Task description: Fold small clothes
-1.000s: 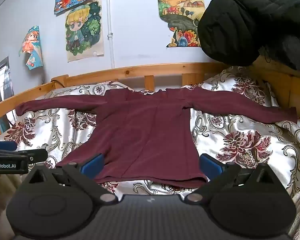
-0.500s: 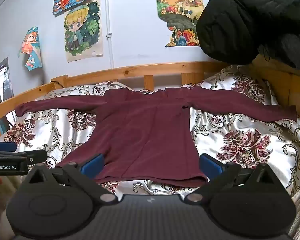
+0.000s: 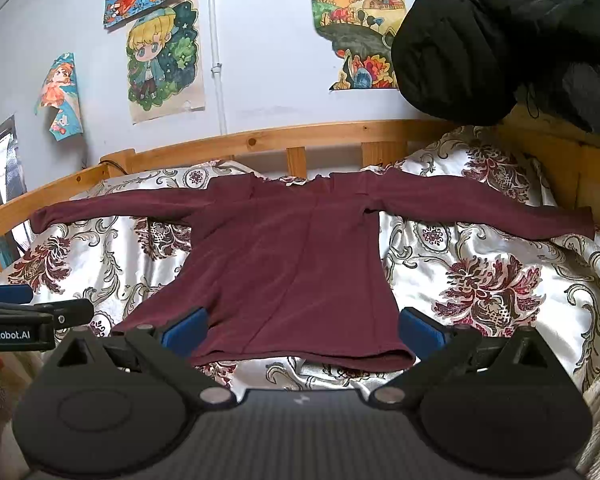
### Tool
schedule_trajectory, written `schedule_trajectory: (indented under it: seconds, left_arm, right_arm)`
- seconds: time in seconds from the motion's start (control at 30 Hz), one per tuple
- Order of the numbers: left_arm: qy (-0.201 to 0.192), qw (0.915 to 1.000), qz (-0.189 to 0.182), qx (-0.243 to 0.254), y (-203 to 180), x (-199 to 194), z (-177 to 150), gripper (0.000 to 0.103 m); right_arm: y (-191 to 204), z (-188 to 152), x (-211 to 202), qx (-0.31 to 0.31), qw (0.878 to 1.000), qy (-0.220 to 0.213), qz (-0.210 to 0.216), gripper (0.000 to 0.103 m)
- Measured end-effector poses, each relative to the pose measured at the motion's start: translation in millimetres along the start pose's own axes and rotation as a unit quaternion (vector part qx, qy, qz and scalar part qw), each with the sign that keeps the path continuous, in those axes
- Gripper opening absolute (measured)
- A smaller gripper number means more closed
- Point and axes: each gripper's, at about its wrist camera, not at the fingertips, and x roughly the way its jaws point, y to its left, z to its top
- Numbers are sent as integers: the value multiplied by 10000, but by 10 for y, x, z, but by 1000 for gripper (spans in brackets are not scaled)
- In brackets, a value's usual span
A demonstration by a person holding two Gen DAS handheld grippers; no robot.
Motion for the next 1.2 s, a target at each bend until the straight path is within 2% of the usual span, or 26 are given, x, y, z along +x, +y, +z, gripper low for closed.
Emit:
schedule_trajectory:
  seconds: [1.2]
  left_arm:
    - [10, 10000, 4, 8, 4, 8, 18, 102]
  right_arm:
    - [6, -30, 15, 112, 9999, 88, -11, 103]
